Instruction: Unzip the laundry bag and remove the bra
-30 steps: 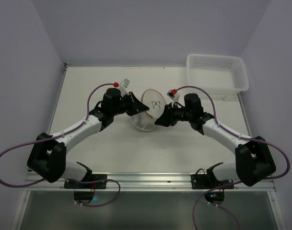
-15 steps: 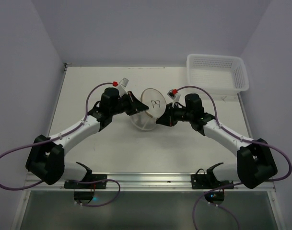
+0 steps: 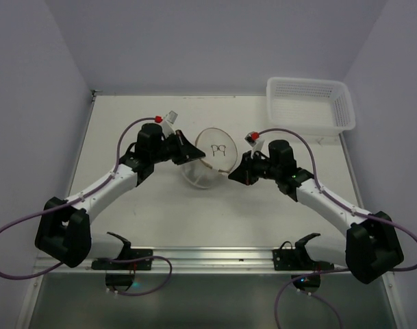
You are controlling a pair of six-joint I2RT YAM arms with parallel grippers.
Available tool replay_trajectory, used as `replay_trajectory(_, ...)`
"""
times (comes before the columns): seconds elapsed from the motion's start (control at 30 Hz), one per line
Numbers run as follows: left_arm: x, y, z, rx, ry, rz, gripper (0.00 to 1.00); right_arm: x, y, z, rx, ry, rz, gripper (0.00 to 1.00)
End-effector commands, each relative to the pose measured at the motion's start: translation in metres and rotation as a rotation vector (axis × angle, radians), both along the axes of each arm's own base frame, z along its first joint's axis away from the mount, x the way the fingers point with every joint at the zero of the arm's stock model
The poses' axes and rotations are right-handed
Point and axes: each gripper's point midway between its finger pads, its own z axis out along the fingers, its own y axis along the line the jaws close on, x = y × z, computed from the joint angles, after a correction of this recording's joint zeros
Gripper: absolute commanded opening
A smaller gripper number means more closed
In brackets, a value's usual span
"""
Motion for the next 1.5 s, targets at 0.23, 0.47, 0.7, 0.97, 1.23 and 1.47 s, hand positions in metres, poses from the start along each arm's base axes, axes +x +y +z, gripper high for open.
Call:
replay_trajectory(0.23, 0.023, 0.017, -0.006, 0.107, -0.076, -0.124, 0.00, -0.009, -0.026, -0.030, -0.094, 0.082, -0.126, 0.00)
replay_trajectory(0.47, 0.076, 0.015, -0.024, 0.181, -0.097, -0.106, 0.01, -0.005, -0.013, -0.016, -0.033, 0.103, -0.107, 0.00)
replay_trajectory(0.7, 0.090, 0.011, -0.001, 0.058, -0.060, 0.033, 0.79, 0.017, 0.020, -0.015, 0.002, 0.152, -0.158, 0.00)
replay_trajectory(0.97, 0.037, 0.020, -0.028, 0.058, 0.040, 0.178, 0.97, 0.032, 0.060, -0.007, 0.023, 0.201, -0.195, 0.00)
replay_trajectory(1.23, 0.024, -0.008, -0.054, 0.070, 0.078, 0.155, 0.72, 0.032, 0.076, -0.002, 0.033, 0.208, -0.165, 0.00)
replay_trajectory(1.47, 0.036, -0.014, -0.057, 0.093, 0.066, 0.157, 0.12, 0.024, 0.064, -0.009, -0.022, 0.196, -0.177, 0.00)
